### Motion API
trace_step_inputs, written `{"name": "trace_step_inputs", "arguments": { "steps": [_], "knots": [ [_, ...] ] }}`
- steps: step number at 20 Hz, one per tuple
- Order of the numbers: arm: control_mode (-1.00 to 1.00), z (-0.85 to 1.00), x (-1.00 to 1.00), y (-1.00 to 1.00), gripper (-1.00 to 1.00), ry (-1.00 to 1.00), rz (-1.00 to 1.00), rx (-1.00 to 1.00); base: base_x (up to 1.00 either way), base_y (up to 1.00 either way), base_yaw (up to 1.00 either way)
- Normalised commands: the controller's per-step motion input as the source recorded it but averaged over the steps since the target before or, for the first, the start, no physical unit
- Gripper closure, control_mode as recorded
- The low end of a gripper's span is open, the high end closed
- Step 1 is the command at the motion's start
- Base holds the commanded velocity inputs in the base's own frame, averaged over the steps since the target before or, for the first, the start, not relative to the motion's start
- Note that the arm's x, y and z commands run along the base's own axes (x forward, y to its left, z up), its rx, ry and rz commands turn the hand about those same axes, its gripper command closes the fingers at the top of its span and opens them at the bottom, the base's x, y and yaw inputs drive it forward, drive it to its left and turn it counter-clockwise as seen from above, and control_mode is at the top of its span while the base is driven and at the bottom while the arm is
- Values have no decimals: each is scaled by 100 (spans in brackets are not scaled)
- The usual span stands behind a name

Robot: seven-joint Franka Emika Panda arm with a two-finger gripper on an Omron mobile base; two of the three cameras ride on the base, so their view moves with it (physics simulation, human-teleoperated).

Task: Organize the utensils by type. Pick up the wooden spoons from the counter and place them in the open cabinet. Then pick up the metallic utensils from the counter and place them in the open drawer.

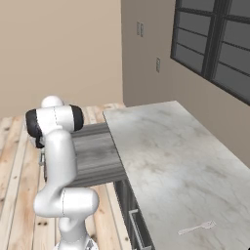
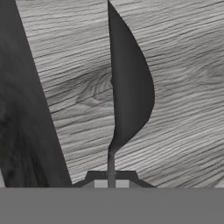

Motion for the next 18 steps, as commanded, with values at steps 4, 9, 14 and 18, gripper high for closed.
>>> {"name": "trace_step_inputs", "arguments": {
  "steps": [4,9,14,18],
  "knots": [
    [-100,4,6,-52,100,0,4,4,0,0,0],
    [-100,-6,21,-51,100,0,7,12,0,0,0],
    [-100,-20,25,-18,100,0,0,8,0,0,0],
    [-100,-20,25,-1,100,0,0,0,0,0,0]
  ]
}}
